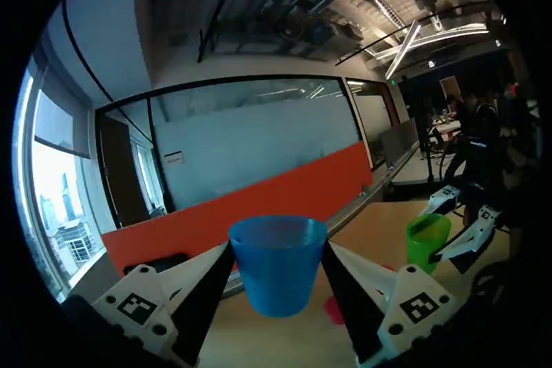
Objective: Pour water
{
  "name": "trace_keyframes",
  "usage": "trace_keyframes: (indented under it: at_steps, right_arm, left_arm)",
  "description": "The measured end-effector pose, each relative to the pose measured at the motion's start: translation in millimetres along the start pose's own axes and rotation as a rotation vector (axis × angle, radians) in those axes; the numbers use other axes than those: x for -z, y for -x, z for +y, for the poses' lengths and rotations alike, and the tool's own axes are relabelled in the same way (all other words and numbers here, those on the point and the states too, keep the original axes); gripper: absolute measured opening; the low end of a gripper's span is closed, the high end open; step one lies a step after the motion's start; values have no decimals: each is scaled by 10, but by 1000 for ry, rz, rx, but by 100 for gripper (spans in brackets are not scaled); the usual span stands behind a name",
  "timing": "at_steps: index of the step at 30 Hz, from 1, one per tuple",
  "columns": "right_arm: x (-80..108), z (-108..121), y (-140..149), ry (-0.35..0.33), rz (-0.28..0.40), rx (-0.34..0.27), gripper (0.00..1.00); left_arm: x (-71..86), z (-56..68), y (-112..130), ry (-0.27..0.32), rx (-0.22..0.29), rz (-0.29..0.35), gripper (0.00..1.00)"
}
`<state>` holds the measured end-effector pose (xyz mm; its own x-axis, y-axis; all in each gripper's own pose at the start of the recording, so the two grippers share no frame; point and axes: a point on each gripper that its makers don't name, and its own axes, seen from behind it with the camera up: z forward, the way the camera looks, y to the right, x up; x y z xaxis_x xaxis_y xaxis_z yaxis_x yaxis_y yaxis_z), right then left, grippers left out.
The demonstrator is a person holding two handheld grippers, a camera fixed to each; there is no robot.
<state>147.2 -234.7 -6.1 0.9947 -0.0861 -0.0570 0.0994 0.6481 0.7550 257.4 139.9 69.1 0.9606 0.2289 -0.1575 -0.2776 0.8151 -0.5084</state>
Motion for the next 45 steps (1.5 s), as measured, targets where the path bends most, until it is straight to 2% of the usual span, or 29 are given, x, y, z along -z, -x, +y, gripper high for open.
trace_keyframes:
  at_steps: [12,21,35,45]
  right_arm:
    - [156,189,-9,47,-17,5,89]
    - [247,312,-41,71,-24,-6,89]
    - [317,402,17,80,-59,-6,89]
    - [342,439,214,62,-123,-13,89]
  left_arm:
    - [128,25,518,14,84,-80,86]
    - [195,96,794,27,145,-118,86]
    - [253,258,1071,63,153,-167,87]
    - [262,374,1398,80,165,-226,86]
